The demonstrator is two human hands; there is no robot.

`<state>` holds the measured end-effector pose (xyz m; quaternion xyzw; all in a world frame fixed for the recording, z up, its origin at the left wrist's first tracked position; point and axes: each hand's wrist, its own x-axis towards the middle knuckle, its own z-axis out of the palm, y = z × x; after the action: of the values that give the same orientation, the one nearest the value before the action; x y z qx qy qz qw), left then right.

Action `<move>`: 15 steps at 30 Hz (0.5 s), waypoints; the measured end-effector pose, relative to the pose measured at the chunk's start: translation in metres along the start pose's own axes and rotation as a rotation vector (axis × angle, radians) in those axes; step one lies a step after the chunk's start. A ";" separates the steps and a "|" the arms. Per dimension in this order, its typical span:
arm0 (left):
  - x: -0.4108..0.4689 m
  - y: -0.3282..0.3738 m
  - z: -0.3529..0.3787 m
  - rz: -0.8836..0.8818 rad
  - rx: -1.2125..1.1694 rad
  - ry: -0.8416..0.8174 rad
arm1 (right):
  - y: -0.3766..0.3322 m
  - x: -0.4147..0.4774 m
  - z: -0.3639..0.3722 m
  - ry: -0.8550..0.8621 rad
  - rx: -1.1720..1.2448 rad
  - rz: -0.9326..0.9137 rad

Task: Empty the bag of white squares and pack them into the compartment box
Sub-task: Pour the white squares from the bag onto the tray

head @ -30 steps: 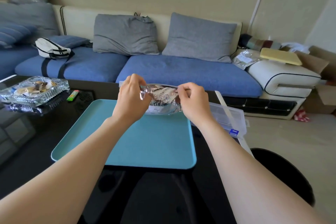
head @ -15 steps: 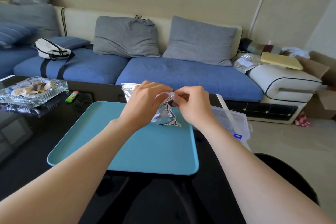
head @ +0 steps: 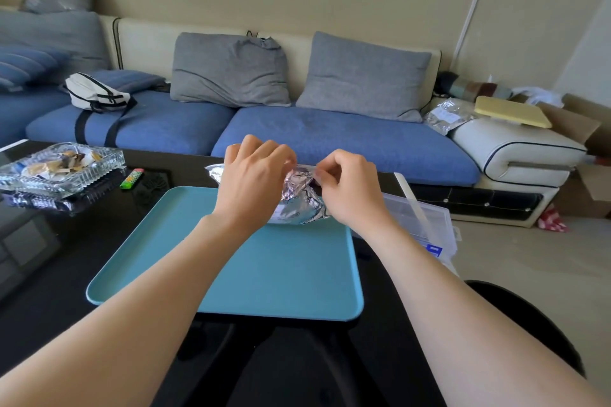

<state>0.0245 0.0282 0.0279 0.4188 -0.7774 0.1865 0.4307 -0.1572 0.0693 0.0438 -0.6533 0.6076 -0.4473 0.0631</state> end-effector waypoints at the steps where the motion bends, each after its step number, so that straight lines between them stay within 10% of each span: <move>1: -0.001 -0.004 0.001 -0.032 0.027 -0.006 | 0.001 0.000 -0.002 0.013 0.018 0.016; 15: -0.019 -0.035 -0.001 -0.480 0.235 -0.458 | 0.004 0.003 -0.017 0.289 0.203 0.152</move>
<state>0.0592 0.0181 0.0104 0.6675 -0.7062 0.0695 0.2256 -0.1719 0.0730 0.0527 -0.5246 0.6097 -0.5895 0.0744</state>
